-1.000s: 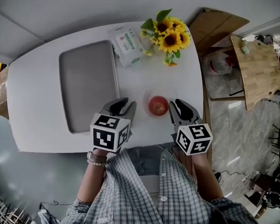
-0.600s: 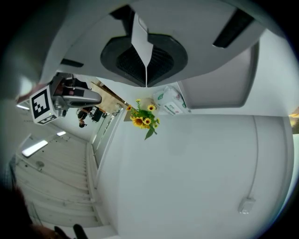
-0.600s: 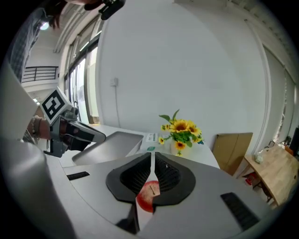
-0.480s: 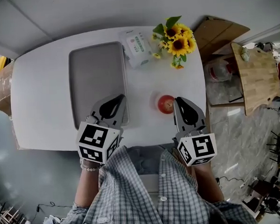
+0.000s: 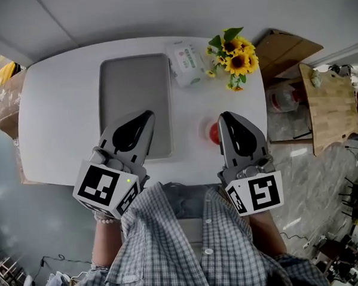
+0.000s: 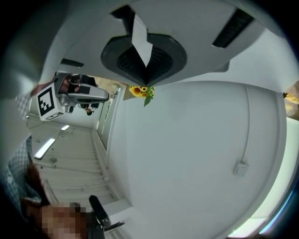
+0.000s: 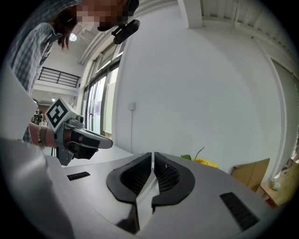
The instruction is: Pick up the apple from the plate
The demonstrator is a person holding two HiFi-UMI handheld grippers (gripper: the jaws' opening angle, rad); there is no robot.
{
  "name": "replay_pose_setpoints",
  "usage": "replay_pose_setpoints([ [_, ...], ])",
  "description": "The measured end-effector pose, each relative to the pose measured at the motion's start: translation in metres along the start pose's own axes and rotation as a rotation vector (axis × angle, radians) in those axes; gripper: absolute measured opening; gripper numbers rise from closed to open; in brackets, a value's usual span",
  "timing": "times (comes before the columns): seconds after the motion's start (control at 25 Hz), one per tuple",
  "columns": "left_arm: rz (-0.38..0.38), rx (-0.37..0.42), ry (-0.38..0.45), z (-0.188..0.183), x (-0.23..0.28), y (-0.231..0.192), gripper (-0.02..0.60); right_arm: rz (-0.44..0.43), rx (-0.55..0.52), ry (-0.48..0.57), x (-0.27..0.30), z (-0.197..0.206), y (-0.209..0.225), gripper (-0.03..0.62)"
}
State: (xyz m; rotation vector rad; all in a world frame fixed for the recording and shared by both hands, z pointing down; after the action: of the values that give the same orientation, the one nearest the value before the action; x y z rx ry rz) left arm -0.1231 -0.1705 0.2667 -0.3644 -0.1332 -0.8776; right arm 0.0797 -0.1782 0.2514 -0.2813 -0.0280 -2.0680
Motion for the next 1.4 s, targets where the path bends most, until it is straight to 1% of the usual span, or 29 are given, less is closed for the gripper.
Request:
replay_pose_setpoints([
  [0.12, -0.005, -0.011, 0.029, -0.005, -0.007, -0.002, 0.011, -0.016, -0.009, 0.016, 0.005, -0.006, -0.006, 0.032],
  [0.28, -0.014, 0.001, 0.027, -0.006, -0.012, -0.004, 0.011, -0.035, -0.018, 0.021, 0.011, -0.009, -0.013, 0.032],
  [0.52, 0.023, -0.016, 0.052, -0.006, -0.013, -0.004, 0.011, -0.042, -0.034, 0.017, 0.015, -0.010, -0.016, 0.032],
  [0.84, 0.018, -0.004, 0.042, -0.007, -0.013, -0.008, 0.011, -0.048, -0.050, 0.008, 0.019, -0.010, -0.020, 0.031],
  [1.08, 0.034, -0.032, 0.051, -0.005, -0.014, -0.010, 0.011, -0.066, -0.060, -0.006, 0.021, -0.009, -0.024, 0.031],
  [1.4, 0.030, -0.034, 0.050, -0.005, -0.017, -0.012, 0.011, -0.084, -0.084, -0.018, 0.024, -0.008, -0.032, 0.031],
])
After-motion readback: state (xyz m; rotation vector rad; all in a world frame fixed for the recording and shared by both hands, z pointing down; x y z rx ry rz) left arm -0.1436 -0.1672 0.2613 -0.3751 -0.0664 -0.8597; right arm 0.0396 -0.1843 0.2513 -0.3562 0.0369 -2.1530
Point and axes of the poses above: the fingertips, and each gripper's own axes: x forward along the fingers, y to its right, z out of its underside, the point moved 6 cm from there along -x, backward along the fingers, and after that the axes turned 6 degrees about z, right-handed, at the moved point
